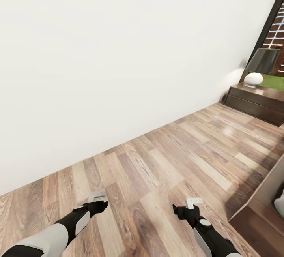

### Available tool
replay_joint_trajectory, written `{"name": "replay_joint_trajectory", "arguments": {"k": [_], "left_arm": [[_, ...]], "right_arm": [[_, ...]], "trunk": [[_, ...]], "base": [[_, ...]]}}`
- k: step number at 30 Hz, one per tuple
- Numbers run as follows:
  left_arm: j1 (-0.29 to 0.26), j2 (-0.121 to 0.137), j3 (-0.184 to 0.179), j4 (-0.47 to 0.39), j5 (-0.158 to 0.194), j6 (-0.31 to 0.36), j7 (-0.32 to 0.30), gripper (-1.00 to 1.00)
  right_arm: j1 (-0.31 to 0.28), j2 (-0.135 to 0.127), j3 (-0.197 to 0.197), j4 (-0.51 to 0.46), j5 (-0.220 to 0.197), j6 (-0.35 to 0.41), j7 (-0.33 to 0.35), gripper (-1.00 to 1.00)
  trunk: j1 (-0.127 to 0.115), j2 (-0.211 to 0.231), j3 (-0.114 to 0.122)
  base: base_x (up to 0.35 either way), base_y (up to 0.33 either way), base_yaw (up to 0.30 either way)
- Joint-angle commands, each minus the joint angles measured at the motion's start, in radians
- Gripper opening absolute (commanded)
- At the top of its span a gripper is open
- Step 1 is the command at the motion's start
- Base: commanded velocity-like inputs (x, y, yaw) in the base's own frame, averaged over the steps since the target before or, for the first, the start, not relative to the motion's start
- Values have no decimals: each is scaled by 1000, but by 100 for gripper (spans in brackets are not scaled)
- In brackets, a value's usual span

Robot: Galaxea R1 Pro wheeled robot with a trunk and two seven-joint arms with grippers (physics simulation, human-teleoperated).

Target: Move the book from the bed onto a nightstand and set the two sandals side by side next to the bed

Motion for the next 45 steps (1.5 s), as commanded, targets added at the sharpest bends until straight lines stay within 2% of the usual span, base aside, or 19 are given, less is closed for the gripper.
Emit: {"name": "replay_joint_trajectory", "arguments": {"k": [1, 13, 23, 45], "left_arm": [[0, 1, -7, -2, 10, 5, -1, 100], [0, 1, -7, -2, 9, 5, -1, 100], [0, 1, -7, -2, 9, 5, -1, 100], [0, -1, -7, -1, 9, 5, -1, 100]], "right_arm": [[-1, -1, 6, 2, -10, -2, 0, 100], [0, -2, 6, 8, -13, 4, 3, 100], [0, -1, 5, 8, -14, 2, -6, 100], [0, -1, 2, 40, -13, 6, -8, 100]], "trunk": [[0, 0, -1], [0, 0, -1], [0, 0, -1], [0, 0, -1]], "base": [[230, 210, -50], [276, 170, -11], [324, 30, -24], [323, 9, -257]]}}
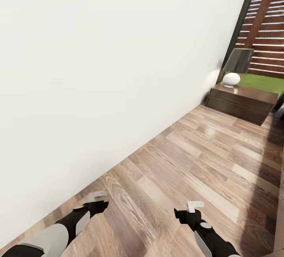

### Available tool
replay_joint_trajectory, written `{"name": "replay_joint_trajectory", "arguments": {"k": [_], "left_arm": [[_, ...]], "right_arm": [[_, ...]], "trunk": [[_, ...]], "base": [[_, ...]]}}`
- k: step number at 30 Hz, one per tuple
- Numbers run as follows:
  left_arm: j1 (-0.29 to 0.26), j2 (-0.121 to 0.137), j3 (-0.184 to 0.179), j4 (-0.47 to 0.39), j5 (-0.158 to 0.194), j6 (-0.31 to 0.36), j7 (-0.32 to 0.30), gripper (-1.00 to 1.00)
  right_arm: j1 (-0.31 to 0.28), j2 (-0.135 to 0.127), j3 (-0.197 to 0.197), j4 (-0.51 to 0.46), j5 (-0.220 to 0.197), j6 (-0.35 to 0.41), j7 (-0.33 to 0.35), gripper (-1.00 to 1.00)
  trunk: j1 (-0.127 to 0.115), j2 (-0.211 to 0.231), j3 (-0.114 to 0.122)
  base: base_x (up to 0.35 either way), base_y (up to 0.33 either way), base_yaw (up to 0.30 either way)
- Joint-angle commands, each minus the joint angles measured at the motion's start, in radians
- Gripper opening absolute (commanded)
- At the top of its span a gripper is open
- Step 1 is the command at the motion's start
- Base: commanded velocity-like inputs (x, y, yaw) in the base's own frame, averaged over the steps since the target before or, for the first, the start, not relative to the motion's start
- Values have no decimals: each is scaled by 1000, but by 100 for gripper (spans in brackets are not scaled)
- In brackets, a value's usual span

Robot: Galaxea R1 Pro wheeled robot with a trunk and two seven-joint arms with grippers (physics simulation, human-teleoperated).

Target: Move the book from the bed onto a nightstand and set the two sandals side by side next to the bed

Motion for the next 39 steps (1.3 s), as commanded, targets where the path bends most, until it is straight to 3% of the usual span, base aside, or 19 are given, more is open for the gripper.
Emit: {"name": "replay_joint_trajectory", "arguments": {"k": [1, 16, 39], "left_arm": [[0, 1, -7, -2, 11, 5, -1, 100], [0, 1, -7, -2, 10, 5, -1, 100], [0, 1, -7, -2, 9, 5, -1, 100]], "right_arm": [[-1, -1, 6, 0, -10, -1, 1, 100], [-1, -2, 6, 0, -9, -1, 1, 100], [-1, -1, 6, 0, -7, -1, 1, 100]], "trunk": [[0, 0, -1], [0, 0, -1], [0, 0, -1]], "base": [[237, 0, -274], [119, 16, -274], [317, 14, -274]]}}
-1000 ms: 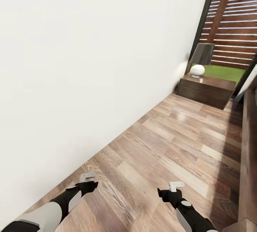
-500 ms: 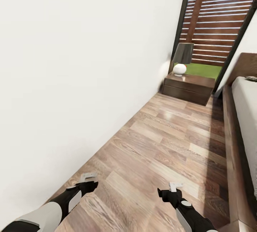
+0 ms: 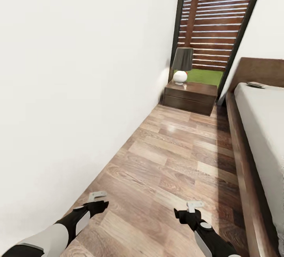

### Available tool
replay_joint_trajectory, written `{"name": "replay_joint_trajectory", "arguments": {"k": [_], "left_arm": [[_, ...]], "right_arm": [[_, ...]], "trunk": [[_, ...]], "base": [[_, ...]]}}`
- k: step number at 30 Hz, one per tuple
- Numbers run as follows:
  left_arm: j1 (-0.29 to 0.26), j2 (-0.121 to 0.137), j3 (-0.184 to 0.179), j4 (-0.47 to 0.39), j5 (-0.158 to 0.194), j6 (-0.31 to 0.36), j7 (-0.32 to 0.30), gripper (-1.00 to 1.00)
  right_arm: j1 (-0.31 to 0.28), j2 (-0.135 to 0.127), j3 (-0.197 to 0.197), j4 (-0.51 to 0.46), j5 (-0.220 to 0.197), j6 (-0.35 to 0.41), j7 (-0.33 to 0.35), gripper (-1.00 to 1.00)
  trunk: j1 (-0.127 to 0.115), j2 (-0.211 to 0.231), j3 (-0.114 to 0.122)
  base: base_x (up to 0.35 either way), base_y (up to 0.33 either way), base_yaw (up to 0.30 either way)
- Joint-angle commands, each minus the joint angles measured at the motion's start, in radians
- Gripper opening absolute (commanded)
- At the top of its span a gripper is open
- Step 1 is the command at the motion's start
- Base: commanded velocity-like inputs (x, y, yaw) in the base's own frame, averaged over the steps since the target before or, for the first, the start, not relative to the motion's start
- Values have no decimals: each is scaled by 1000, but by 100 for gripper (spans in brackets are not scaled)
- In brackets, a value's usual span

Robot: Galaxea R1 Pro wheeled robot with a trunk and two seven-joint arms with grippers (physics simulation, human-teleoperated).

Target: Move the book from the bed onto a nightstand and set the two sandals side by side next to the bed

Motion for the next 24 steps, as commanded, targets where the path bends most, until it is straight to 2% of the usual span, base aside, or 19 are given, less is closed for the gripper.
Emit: {"name": "replay_joint_trajectory", "arguments": {"k": [1, 15, 24], "left_arm": [[0, 1, -7, -2, 10, 5, -1, 100], [0, 1, -7, -3, 10, 5, -1, 100], [1, 1, -7, -3, 10, 5, -1, 100]], "right_arm": [[-1, -1, 6, 0, -10, -1, 1, 100], [-1, -1, 6, 0, -10, -1, 1, 100], [-1, -1, 6, 0, -10, -1, 1, 100]], "trunk": [[0, 0, -1], [0, 0, -1], [0, 0, -1]], "base": [[330, 36, -274], [330, 53, -274], [329, 127, -265]]}}
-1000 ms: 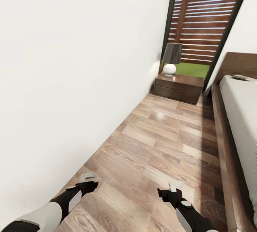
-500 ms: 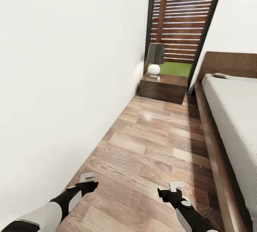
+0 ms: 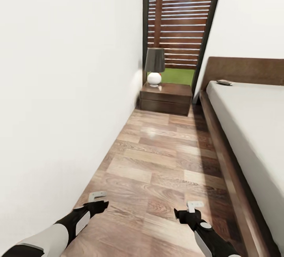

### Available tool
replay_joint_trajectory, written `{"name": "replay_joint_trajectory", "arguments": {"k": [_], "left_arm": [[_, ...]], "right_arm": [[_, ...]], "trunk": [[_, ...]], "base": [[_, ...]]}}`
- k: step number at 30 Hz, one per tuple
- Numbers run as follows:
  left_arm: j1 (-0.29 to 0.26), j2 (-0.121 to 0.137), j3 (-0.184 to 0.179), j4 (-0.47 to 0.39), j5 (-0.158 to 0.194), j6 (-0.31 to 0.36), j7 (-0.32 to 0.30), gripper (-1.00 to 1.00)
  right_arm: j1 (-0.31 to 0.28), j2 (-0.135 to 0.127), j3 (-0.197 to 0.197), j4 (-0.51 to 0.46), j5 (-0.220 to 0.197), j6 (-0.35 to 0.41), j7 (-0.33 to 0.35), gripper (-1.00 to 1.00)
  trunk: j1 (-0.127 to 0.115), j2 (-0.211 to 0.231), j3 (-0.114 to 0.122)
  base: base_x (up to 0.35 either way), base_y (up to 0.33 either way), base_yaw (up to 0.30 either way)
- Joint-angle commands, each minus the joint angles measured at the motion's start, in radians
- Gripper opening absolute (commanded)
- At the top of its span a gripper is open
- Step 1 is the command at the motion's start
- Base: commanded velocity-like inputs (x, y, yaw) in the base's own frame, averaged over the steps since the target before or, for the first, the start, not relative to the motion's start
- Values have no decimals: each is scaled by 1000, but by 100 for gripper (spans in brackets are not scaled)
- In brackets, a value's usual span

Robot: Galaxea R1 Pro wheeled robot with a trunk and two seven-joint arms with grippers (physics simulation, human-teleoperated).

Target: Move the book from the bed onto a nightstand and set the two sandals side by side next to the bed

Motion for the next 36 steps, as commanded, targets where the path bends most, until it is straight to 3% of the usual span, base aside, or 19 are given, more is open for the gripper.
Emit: {"name": "replay_joint_trajectory", "arguments": {"k": [1, 15, 36], "left_arm": [[1, 1, -7, -2, 10, 5, -1, 100], [3, 1, -7, -1, 9, 5, -1, 100], [7, 1, -7, -2, 9, 5, -1, 100]], "right_arm": [[-1, -1, 6, 0, -10, -1, 0, 100], [-1, 0, 6, 0, -10, -1, 1, 100], [-1, 0, 7, 0, -10, -1, 2, 100]], "trunk": [[0, 0, -1], [0, 0, -1], [0, 0, -1]], "base": [[328, 154, -248], [328, 136, -167], [329, 18, -93]]}}
